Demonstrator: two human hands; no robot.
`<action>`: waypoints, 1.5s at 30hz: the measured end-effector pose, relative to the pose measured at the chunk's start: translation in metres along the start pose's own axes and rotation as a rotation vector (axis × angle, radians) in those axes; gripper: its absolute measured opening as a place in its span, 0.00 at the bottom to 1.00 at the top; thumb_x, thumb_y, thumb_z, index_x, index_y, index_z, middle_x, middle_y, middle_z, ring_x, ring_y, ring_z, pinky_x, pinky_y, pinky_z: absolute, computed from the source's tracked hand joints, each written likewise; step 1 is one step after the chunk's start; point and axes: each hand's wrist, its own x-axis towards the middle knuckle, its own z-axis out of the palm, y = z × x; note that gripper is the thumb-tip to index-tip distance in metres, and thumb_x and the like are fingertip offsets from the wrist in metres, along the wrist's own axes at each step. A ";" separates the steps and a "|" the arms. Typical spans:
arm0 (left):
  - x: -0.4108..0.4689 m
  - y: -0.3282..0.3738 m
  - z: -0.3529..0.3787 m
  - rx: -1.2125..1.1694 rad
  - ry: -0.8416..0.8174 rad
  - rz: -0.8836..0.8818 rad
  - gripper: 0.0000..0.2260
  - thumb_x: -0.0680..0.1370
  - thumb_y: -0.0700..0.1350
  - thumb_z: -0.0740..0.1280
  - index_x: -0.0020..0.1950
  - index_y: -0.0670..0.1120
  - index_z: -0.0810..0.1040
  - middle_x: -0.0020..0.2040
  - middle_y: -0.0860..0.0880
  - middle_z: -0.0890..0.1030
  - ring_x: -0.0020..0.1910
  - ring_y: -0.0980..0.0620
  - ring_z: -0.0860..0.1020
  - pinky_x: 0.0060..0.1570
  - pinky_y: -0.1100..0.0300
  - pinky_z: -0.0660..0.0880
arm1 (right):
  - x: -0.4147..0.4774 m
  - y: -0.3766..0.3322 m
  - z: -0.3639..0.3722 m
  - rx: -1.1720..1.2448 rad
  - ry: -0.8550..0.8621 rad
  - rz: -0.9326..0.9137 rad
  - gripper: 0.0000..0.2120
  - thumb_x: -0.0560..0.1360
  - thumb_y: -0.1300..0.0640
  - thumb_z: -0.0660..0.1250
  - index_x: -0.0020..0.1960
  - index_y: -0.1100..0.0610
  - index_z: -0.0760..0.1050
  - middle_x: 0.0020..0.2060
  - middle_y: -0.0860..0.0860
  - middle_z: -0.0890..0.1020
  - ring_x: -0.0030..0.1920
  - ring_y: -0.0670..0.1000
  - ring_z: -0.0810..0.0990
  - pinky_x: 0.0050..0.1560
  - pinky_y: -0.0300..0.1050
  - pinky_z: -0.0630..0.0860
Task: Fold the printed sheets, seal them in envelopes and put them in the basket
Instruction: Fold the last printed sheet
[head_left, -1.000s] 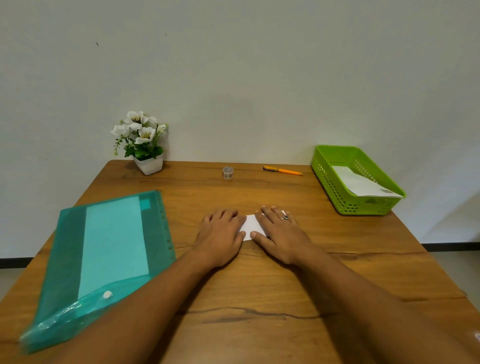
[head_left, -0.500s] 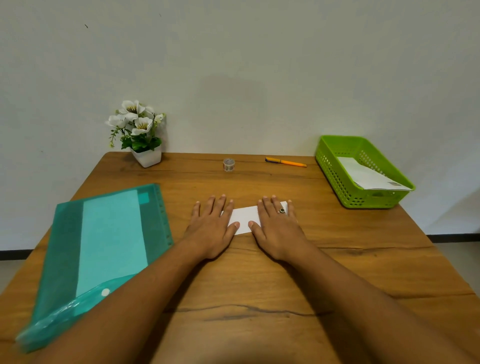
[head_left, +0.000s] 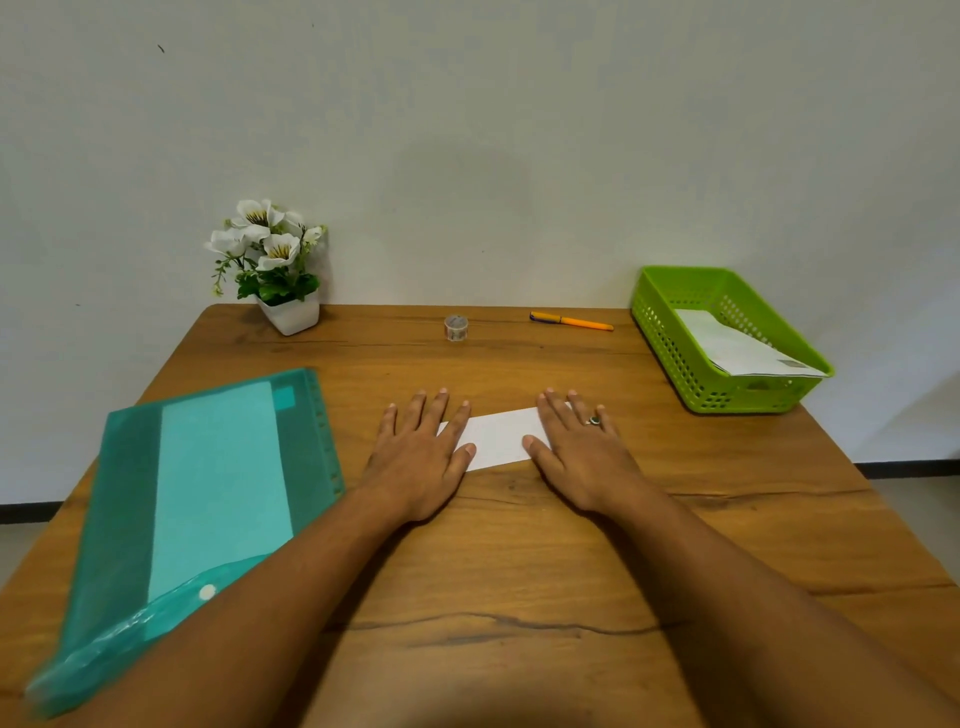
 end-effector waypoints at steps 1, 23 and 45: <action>0.000 0.000 0.000 0.001 0.000 0.001 0.29 0.84 0.63 0.42 0.83 0.57 0.40 0.84 0.49 0.42 0.83 0.46 0.41 0.79 0.41 0.40 | 0.001 0.005 -0.001 -0.007 -0.008 0.025 0.35 0.84 0.35 0.40 0.85 0.52 0.41 0.84 0.49 0.44 0.84 0.53 0.41 0.81 0.59 0.41; 0.005 0.050 -0.008 0.059 -0.051 -0.183 0.34 0.84 0.61 0.43 0.84 0.41 0.45 0.84 0.40 0.46 0.82 0.39 0.44 0.78 0.34 0.41 | -0.010 -0.007 0.004 0.025 0.049 0.026 0.33 0.85 0.36 0.41 0.85 0.51 0.43 0.84 0.49 0.46 0.84 0.54 0.42 0.81 0.64 0.42; -0.013 0.003 -0.013 0.009 -0.160 -0.121 0.30 0.83 0.66 0.41 0.82 0.58 0.35 0.83 0.47 0.36 0.82 0.42 0.36 0.78 0.34 0.39 | -0.016 -0.061 0.000 -0.004 0.060 -0.182 0.30 0.86 0.43 0.45 0.84 0.56 0.49 0.84 0.54 0.52 0.84 0.55 0.49 0.82 0.59 0.45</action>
